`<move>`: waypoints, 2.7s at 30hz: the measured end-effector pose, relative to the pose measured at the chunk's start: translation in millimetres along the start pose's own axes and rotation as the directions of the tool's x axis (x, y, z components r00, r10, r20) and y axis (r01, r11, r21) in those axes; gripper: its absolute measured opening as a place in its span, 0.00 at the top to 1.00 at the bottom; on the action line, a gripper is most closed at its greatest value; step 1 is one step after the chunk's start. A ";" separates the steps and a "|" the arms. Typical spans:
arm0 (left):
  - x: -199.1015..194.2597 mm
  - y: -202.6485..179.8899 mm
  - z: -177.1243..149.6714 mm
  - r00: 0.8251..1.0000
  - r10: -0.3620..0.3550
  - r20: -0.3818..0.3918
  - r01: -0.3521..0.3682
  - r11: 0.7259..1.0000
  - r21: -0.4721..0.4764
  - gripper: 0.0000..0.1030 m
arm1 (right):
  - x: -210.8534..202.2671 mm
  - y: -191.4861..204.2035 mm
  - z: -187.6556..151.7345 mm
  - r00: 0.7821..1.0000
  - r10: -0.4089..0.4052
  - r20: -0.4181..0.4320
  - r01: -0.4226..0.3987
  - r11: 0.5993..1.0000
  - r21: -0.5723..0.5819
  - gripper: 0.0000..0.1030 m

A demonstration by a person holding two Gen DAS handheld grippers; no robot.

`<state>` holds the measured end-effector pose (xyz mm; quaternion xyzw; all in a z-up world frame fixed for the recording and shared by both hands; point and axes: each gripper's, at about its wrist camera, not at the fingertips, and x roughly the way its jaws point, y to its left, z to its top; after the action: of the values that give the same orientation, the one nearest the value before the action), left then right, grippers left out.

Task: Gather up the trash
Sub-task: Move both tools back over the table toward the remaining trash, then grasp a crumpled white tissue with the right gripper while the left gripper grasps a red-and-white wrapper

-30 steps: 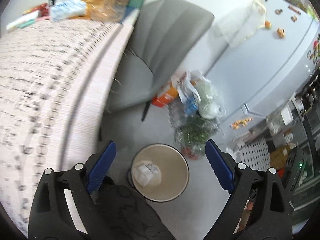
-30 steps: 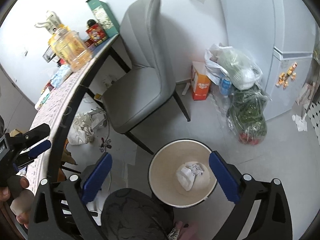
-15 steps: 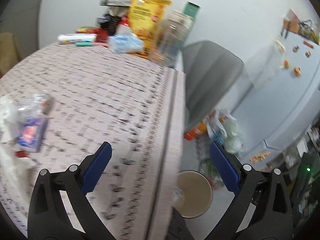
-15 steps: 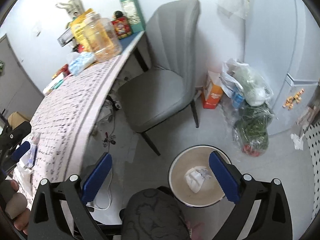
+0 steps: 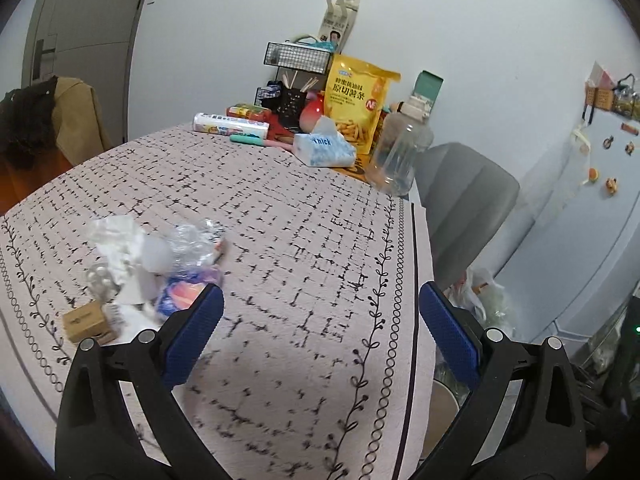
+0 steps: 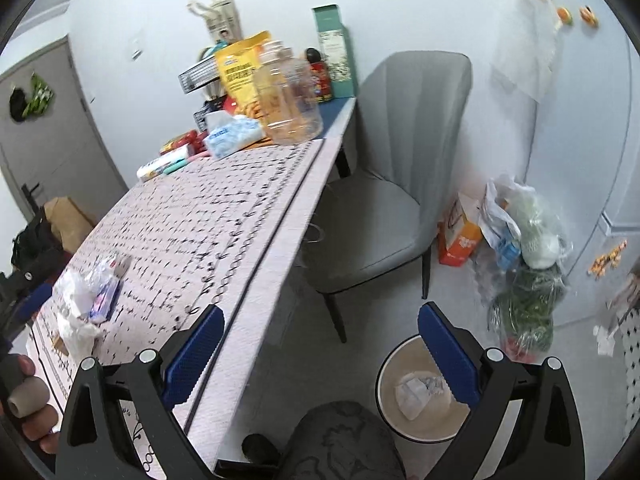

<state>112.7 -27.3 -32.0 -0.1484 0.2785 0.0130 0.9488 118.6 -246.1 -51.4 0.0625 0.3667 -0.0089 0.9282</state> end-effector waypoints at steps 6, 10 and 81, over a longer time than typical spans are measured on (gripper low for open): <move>-29.3 24.9 -3.5 0.998 0.027 0.053 -0.027 1.000 -0.001 0.06 | -7.4 31.5 -2.1 0.993 0.115 0.013 -0.115 0.993 -0.026 0.08; -43.6 39.8 -5.9 0.996 0.044 0.077 -0.042 0.999 -0.034 0.06 | -11.5 49.4 -2.3 0.987 0.157 0.029 -0.156 0.987 -0.043 0.08; -24.2 151.3 -40.7 0.984 0.125 -0.129 -0.139 0.985 -0.098 0.45 | 30.7 206.7 -42.7 0.806 0.502 -0.313 -0.578 0.782 -0.234 0.96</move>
<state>54.7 106.9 -93.2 -0.1806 0.3444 0.0816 0.9176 124.9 -34.9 -80.6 0.0157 0.4358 0.3257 0.8389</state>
